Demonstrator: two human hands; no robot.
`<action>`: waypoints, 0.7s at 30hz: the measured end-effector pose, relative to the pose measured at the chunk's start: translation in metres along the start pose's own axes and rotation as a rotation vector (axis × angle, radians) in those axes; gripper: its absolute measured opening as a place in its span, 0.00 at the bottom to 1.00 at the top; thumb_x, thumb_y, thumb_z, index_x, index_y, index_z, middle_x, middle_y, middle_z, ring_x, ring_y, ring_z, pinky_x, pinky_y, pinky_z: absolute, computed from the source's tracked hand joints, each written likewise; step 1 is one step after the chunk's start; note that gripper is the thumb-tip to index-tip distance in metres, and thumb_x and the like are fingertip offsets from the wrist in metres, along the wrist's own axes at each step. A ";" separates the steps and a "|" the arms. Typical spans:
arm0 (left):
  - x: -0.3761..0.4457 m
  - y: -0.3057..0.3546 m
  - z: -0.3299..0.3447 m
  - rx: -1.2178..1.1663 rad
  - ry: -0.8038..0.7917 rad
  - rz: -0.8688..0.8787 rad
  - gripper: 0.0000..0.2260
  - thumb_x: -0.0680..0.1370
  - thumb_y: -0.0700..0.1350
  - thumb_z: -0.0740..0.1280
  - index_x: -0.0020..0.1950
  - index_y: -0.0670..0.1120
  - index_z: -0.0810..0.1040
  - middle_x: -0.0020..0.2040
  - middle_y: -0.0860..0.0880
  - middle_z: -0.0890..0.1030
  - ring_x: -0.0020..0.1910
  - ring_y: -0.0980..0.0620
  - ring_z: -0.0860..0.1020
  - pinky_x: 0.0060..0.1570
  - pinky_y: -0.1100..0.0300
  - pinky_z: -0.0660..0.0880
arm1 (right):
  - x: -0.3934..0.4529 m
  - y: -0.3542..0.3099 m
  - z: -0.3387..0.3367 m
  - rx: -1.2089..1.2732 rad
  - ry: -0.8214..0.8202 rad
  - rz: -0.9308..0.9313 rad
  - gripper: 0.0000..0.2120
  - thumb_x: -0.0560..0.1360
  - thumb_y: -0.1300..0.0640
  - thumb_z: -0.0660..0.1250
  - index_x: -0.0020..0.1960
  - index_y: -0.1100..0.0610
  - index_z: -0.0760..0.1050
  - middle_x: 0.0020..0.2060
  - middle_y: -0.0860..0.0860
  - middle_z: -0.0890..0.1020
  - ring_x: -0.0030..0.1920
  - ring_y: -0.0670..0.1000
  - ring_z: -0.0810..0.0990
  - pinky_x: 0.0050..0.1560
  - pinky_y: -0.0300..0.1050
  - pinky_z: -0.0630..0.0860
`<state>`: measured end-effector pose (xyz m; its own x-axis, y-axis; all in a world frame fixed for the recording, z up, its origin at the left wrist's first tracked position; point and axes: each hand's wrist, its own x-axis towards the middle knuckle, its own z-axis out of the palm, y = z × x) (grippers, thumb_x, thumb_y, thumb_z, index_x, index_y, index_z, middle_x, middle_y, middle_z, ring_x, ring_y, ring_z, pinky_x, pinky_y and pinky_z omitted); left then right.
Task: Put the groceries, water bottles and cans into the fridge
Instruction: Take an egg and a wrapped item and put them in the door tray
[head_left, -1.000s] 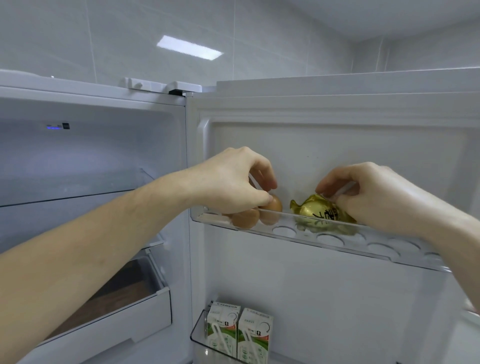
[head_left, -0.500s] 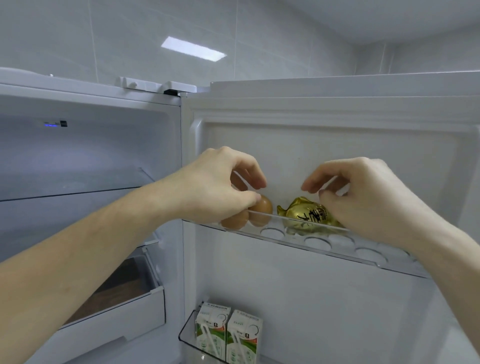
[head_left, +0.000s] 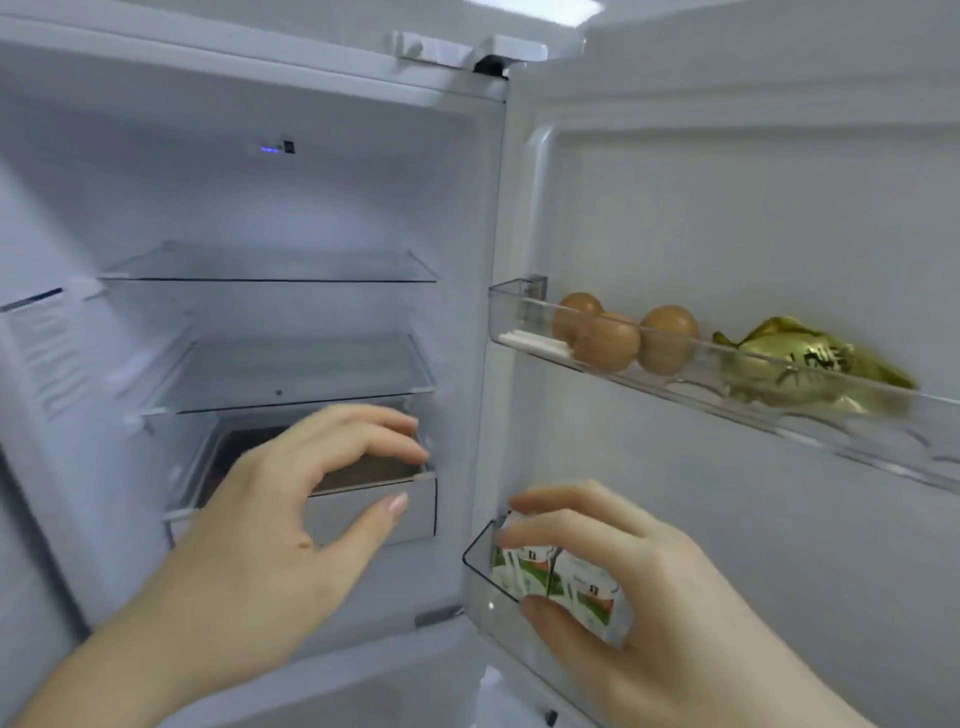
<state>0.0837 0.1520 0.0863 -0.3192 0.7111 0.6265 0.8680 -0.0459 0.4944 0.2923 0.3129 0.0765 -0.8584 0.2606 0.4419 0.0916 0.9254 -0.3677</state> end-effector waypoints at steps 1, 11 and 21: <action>-0.014 -0.010 0.000 0.014 -0.015 -0.058 0.12 0.77 0.45 0.73 0.54 0.61 0.81 0.66 0.63 0.77 0.65 0.62 0.76 0.61 0.64 0.72 | 0.000 0.004 0.020 0.039 -0.042 0.023 0.16 0.75 0.42 0.68 0.62 0.32 0.74 0.67 0.28 0.69 0.67 0.34 0.72 0.63 0.33 0.73; -0.133 -0.095 -0.030 0.242 -0.091 -0.456 0.15 0.76 0.49 0.72 0.57 0.67 0.75 0.67 0.73 0.68 0.65 0.72 0.68 0.57 0.73 0.65 | 0.033 -0.021 0.133 0.194 -0.329 0.126 0.22 0.76 0.40 0.70 0.67 0.29 0.68 0.71 0.23 0.59 0.69 0.26 0.63 0.62 0.20 0.59; -0.232 -0.114 -0.061 0.354 -0.054 -0.710 0.19 0.77 0.50 0.71 0.63 0.67 0.71 0.70 0.72 0.62 0.70 0.67 0.63 0.65 0.71 0.58 | 0.057 -0.068 0.201 0.270 -0.662 0.013 0.31 0.77 0.40 0.69 0.75 0.29 0.58 0.75 0.22 0.48 0.74 0.28 0.54 0.68 0.23 0.52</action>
<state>0.0354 -0.0502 -0.0784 -0.8308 0.5199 0.1989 0.5359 0.6506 0.5381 0.1357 0.2097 -0.0375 -0.9921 -0.0303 -0.1218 0.0489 0.8005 -0.5973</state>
